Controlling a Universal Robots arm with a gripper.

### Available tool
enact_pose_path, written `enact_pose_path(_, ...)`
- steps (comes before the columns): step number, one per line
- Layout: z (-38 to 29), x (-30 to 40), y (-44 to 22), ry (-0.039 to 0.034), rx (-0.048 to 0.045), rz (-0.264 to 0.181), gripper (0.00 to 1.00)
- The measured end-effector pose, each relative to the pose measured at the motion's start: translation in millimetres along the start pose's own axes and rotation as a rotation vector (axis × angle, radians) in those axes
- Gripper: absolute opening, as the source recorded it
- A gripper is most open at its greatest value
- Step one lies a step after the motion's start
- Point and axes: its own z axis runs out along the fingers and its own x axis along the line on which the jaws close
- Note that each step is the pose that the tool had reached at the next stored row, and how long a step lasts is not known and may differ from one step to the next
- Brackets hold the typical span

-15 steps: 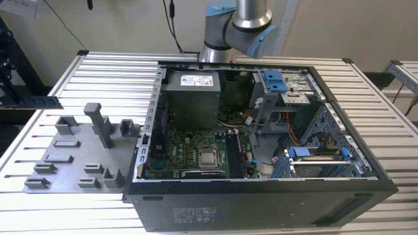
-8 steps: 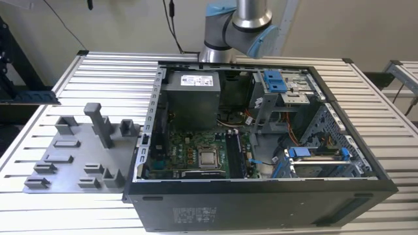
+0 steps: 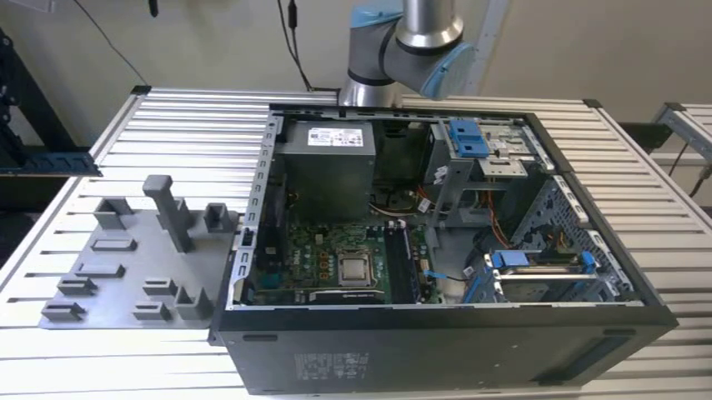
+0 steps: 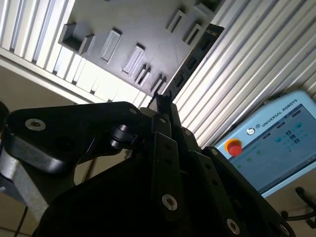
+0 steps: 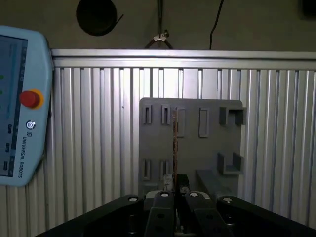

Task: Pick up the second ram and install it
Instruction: 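Pick up the second ram and move it above second insertion slot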

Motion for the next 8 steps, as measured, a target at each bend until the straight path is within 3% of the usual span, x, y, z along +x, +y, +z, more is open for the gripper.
enact_pose_path(8, 0.0, -0.1, -9.0, 0.0000, -0.0003, 0.000, 0.14)
